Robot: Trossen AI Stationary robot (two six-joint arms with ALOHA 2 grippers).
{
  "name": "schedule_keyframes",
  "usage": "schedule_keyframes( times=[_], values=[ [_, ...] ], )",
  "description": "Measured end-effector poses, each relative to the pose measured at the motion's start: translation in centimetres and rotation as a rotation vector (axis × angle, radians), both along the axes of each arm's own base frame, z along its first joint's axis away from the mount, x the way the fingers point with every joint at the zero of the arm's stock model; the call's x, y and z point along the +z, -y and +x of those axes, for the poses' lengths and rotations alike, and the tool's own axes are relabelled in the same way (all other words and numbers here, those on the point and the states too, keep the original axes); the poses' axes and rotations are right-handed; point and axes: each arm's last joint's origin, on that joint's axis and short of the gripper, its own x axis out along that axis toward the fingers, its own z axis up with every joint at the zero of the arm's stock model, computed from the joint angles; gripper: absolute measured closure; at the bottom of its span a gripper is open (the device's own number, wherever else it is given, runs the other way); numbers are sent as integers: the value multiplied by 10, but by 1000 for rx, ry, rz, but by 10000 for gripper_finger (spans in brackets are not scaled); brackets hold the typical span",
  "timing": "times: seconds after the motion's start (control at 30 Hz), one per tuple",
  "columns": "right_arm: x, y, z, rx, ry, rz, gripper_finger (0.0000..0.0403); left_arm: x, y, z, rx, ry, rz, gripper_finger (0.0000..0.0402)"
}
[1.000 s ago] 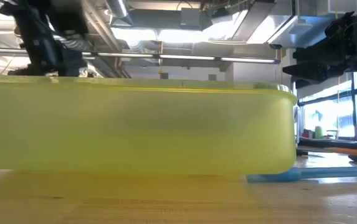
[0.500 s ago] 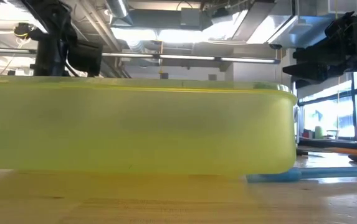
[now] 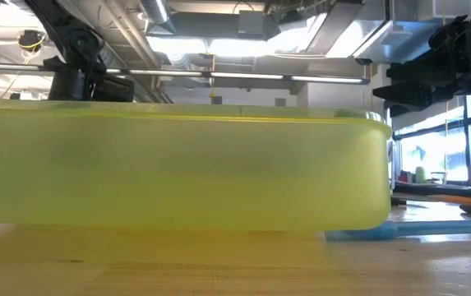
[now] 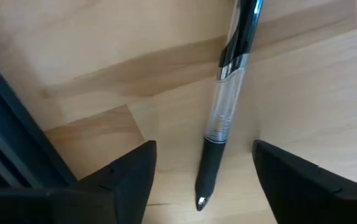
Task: Pick & place school supplies into a supply box
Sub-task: Put the black pen into the yellow supplies box
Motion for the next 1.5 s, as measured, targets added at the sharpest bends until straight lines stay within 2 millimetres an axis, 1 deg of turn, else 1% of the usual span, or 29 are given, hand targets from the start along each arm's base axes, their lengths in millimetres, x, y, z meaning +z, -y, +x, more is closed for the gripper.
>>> schedule_keyframes(
  times=[0.27,0.6,0.77,0.97,1.07,1.3,1.4,1.5],
  values=[
    [0,0,0,0,0,0,12,-2,-2,0,-7,20,-34,214],
    [0,0,0,0,0,-1,12,-3,-2,1,-10,36,-32,296],
    [0,0,0,0,0,0,12,-3,-3,3,-87,55,-21,331],
    [0,0,0,0,-1,-4,12,-3,-3,3,-108,53,-15,367],
    [0,0,0,0,-1,-4,12,-3,-3,3,-108,52,-15,376],
    [0,0,0,0,-2,-5,12,0,-3,3,-109,60,8,377],
    [0,0,0,0,-2,-6,12,9,-6,5,-108,89,64,377],
    [0,0,0,0,-2,-6,12,19,-6,7,-115,138,82,378]
  ],
)
